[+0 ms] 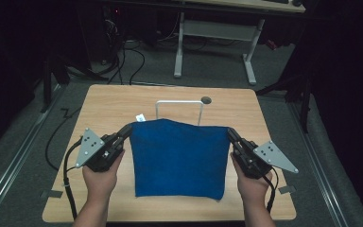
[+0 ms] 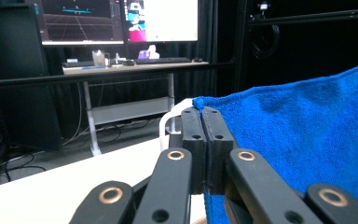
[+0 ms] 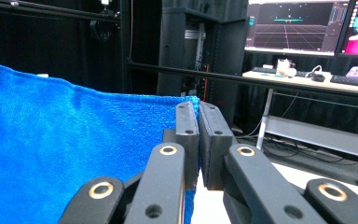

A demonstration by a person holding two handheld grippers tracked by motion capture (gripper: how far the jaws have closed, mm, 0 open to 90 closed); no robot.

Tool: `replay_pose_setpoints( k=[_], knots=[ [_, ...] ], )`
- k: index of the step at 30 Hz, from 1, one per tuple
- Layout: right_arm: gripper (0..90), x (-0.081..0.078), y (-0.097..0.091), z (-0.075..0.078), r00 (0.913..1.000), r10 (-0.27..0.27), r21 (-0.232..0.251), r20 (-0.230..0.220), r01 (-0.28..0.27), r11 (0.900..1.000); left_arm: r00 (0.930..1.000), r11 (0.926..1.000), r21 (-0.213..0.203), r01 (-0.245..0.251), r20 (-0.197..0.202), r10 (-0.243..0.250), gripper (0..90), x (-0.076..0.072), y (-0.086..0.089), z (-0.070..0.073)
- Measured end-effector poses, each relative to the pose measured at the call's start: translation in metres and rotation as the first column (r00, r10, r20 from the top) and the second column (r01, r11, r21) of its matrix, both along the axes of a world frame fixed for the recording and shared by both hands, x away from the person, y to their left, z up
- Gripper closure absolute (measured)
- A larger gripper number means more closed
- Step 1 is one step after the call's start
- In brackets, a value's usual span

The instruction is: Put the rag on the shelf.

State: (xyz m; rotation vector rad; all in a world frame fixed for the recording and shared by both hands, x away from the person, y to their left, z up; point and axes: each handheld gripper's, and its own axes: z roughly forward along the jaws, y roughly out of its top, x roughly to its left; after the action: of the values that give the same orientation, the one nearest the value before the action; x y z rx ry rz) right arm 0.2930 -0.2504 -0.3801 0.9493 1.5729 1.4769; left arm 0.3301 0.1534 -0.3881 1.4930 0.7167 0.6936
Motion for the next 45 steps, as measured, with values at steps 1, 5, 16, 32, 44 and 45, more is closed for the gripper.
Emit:
replay_pose_setpoints(
  k=[1,5,16,32,44,45],
  knots=[
    [87.8,0.001,0.000,0.000,1.0000,0.000,0.001,-0.001,0.000,1.0000,1.0000,1.0000,0.001,-0.001,-0.002,0.001,89.5,0.001,0.000,0.000],
    [87.8,0.007,0.001,0.009,0.9998,0.002,0.000,0.020,-0.002,1.0000,0.9995,0.9999,0.006,-0.013,0.030,0.013,89.5,0.009,-0.001,0.013],
    [87.9,0.024,-0.006,0.042,0.9986,-0.017,0.003,0.051,0.016,0.9999,0.9935,0.9991,0.029,-0.031,0.111,0.027,89.5,0.023,0.002,0.055],
    [88.0,0.067,-0.009,0.066,0.9975,-0.057,0.000,0.041,0.057,0.9984,0.9912,0.9946,0.084,-0.062,0.122,0.051,89.6,0.074,-0.008,0.072],
    [88.0,0.103,-0.002,0.082,0.9963,-0.076,-0.001,0.039,0.076,0.9971,0.9845,0.9885,0.111,-0.103,0.153,0.085,89.6,0.105,-0.008,0.089],
    [88.0,0.106,-0.002,0.083,0.9961,-0.079,-0.002,0.041,0.079,0.9969,0.9845,0.9885,0.111,-0.103,0.153,0.085,89.6,0.105,-0.008,0.089]
  ],
)
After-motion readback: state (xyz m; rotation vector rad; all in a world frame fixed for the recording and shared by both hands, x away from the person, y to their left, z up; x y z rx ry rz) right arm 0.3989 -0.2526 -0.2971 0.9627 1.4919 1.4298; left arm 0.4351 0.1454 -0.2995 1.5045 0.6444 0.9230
